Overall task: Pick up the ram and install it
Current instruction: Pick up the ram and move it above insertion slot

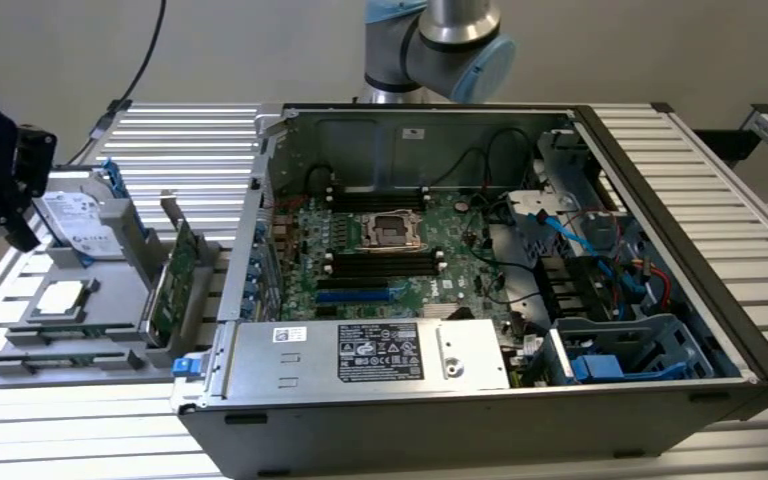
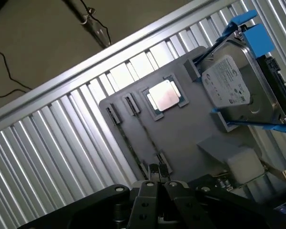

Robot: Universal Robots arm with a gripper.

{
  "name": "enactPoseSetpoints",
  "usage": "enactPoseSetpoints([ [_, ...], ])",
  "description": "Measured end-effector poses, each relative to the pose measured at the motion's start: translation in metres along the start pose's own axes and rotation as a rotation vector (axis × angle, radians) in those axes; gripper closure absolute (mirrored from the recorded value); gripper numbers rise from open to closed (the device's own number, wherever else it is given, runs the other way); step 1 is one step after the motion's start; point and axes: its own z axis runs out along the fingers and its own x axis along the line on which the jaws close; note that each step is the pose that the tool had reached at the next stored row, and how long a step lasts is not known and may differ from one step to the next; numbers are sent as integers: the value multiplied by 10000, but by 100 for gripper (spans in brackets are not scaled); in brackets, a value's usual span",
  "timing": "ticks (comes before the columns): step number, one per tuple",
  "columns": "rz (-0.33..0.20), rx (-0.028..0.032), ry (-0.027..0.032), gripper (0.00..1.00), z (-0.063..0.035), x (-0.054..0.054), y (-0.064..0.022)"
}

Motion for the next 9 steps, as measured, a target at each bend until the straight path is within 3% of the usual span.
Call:
enactPoseSetpoints([
  [9,-1626,58,85,89,24,-1,-1],
])
